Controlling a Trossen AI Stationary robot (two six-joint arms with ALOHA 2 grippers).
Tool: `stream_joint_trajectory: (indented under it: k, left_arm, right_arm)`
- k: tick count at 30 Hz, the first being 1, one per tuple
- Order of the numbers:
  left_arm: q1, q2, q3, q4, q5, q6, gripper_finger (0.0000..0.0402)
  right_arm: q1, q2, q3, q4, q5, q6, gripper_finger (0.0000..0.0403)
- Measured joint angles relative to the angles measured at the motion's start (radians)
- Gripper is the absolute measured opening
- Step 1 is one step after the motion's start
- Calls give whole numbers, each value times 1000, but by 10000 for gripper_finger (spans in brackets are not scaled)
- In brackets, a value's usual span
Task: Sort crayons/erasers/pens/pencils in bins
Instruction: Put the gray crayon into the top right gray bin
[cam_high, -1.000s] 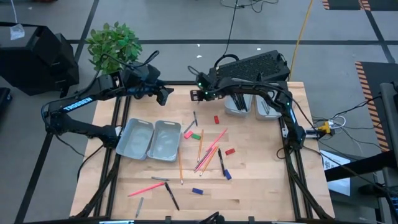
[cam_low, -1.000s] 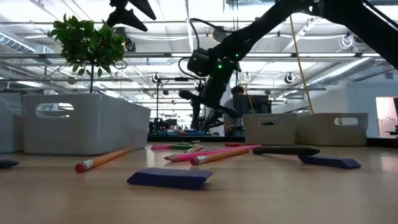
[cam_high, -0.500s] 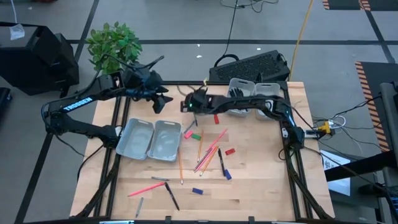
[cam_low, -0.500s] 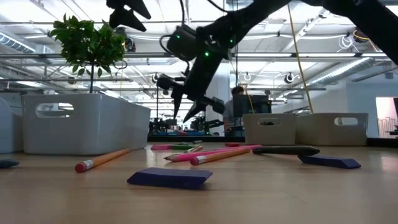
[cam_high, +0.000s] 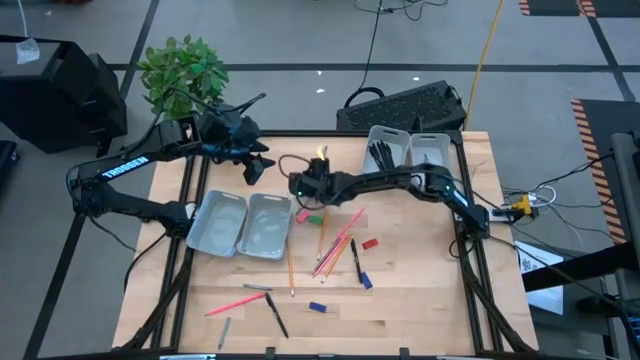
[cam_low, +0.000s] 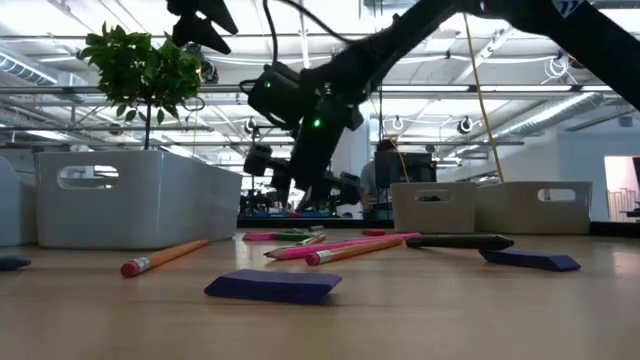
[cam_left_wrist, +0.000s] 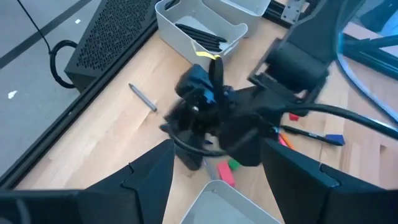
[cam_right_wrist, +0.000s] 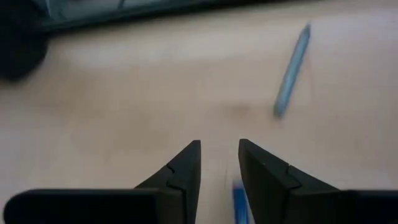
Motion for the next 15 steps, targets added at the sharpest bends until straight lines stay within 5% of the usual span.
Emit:
stream_joint_trajectory:
  k: [11, 15]
  left_arm:
    - [0, 8, 0, -24, 6, 5, 244]
    - [0, 10, 0, -47, -4, 2, 243]
  right_arm:
    - [-74, -17, 2, -114, -16, -45, 103]
    - [-97, -12, 1, -118, -68, -70, 139]
